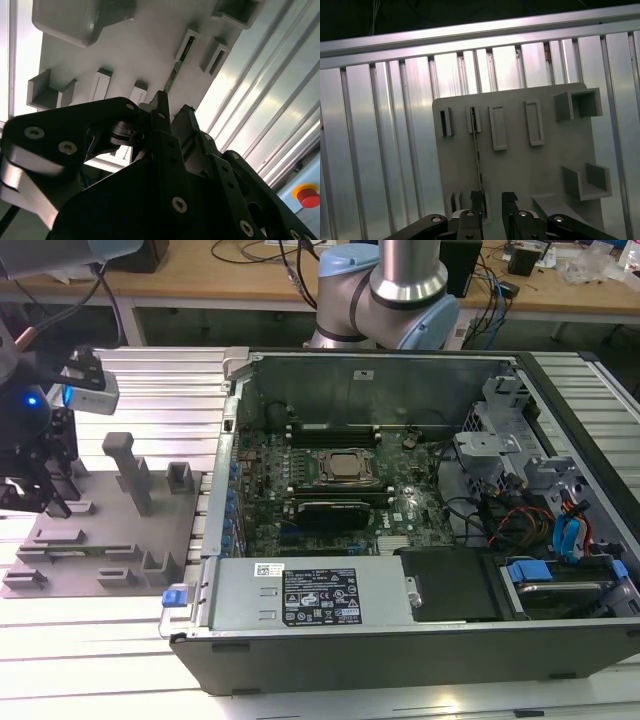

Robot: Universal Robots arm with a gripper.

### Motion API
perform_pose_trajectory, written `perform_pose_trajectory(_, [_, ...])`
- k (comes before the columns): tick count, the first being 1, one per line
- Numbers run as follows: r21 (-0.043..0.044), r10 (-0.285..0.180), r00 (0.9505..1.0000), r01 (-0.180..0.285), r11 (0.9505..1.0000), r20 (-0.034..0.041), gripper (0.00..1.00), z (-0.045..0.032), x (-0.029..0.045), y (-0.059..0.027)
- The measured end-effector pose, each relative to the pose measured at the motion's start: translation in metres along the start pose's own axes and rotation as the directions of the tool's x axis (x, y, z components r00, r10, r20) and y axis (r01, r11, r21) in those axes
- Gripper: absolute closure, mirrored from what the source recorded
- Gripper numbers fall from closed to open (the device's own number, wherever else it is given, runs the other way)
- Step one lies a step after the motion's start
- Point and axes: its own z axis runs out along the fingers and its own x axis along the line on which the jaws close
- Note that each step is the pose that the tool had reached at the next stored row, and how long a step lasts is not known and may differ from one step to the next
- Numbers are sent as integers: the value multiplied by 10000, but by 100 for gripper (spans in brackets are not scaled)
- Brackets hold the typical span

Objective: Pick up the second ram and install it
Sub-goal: 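Pick up the second ram and move it above second insertion slot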

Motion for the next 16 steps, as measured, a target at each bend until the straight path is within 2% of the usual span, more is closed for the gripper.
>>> perform_pose_trajectory(16, [0, 0, 10000, 0, 10000, 1, 72, 171, 1, -3])
